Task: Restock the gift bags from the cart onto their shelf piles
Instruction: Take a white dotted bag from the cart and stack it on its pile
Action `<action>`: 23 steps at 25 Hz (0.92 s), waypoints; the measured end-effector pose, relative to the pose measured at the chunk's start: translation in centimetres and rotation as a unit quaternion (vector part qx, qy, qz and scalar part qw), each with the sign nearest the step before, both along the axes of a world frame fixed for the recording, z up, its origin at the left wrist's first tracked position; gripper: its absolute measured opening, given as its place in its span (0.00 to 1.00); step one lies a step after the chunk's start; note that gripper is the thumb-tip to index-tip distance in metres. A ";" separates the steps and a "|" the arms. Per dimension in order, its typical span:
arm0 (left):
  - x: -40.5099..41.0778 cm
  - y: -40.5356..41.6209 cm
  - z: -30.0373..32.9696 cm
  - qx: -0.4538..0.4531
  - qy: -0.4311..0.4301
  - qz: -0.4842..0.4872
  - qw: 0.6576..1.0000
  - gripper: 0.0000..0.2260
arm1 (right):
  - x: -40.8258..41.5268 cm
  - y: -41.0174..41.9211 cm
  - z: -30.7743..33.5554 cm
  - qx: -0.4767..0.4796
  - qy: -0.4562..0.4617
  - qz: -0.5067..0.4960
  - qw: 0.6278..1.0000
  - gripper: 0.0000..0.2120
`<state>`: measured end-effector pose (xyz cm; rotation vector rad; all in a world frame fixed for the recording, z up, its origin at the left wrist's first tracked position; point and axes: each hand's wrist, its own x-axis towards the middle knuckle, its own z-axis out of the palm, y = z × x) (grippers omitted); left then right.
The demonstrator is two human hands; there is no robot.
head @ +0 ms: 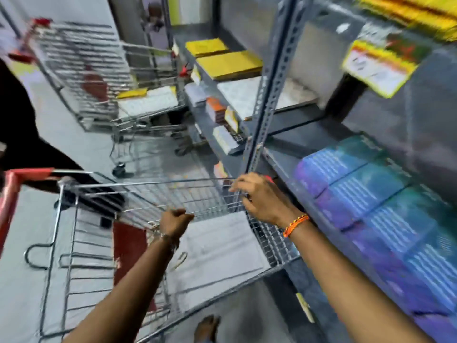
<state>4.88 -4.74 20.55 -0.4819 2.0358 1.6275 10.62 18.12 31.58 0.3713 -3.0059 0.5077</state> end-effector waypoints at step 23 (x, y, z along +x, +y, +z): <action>4.4 -4.7 -24.4 0.099 -0.365 0.428 0.821 0.15 | -11.8 0.5 -33.7 0.181 -0.271 -0.055 0.944 0.20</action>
